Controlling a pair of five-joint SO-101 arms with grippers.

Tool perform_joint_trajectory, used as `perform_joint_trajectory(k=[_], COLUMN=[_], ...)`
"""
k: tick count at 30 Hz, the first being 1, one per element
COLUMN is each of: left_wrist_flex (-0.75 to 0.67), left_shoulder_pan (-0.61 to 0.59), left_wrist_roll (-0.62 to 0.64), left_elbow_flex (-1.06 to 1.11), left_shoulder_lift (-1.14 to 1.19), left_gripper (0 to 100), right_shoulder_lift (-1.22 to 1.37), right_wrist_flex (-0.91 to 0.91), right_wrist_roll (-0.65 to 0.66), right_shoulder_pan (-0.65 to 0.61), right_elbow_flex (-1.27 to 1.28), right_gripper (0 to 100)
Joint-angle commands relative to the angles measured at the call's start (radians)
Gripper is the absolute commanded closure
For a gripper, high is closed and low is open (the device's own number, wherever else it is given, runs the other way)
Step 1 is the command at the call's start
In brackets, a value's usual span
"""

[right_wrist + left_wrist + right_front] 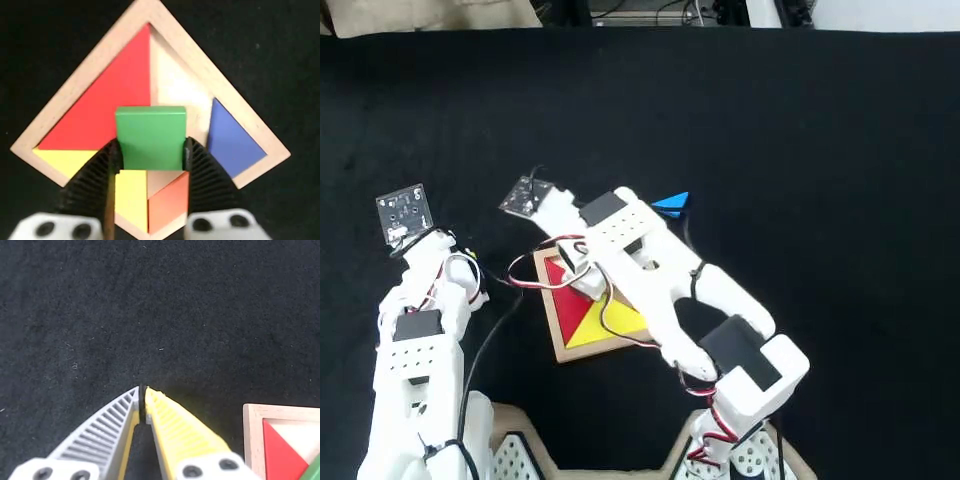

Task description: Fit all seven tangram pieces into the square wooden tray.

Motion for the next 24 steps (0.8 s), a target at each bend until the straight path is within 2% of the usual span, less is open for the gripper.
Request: perform_joint_trajectory(k=[1, 9, 24], left_wrist_flex=[-0.021, -0.021, -0.021], left_shoulder_pan=[-0.007, -0.007, -0.007], left_wrist_roll=[0.005, 0.005, 0.005], left_elbow_flex=[-0.007, -0.007, -0.007], left_shoulder_lift=[-0.005, -0.003, -0.003], left_gripper=[97, 97, 97], right_shoulder_lift=[-0.013, -0.007, -0.005], right_wrist_flex=[-0.014, -0.054, -0.072], right_wrist_roll=[0.000, 0.002, 0.003], right_shoulder_pan=[0.037, 0.092, 0.087], right_elbow_flex=[-0.061, -0.056, -0.056], right_gripper=[98.3, 98.1, 98.0])
